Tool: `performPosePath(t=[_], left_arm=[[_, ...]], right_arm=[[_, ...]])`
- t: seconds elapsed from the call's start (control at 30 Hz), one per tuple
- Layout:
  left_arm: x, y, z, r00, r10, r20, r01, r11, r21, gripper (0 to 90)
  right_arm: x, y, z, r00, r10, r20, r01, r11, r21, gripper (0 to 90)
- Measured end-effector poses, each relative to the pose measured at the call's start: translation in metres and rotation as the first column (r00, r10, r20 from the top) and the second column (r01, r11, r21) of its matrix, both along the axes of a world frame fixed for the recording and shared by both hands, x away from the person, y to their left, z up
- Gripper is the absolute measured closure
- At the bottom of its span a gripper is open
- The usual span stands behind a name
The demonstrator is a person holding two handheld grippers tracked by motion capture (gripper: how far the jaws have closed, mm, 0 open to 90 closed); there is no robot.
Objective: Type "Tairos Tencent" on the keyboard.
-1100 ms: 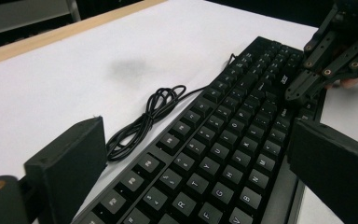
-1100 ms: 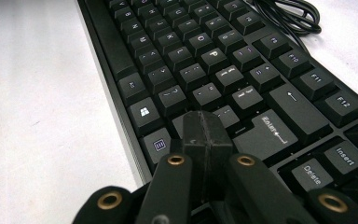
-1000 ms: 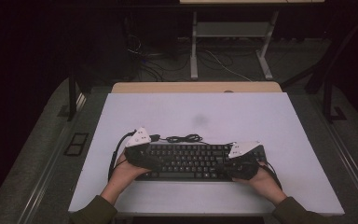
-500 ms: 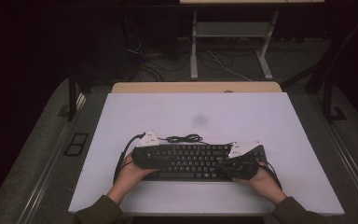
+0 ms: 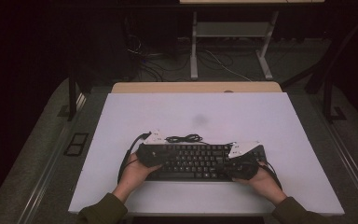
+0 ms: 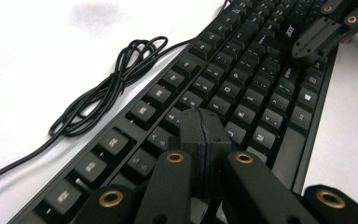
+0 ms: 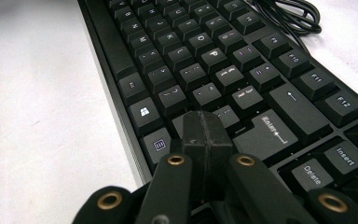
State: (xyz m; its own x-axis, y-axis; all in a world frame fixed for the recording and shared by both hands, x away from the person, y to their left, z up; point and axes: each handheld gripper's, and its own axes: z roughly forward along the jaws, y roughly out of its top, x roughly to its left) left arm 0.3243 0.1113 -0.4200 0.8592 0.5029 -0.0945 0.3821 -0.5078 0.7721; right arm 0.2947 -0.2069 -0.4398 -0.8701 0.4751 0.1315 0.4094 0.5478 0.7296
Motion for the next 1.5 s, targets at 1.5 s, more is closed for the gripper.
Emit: performPosePath(t=[1.5], left_arm=[[0.006, 0.002, -0.004, 0.9991, 0.017, -0.038, -0.015, 0.9986, 0.052, 89.2]], right_arm=[[0.0, 0.0, 0.0, 1.0, 0.001, -0.002, -0.001, 1.0, 0.005, 89.2]])
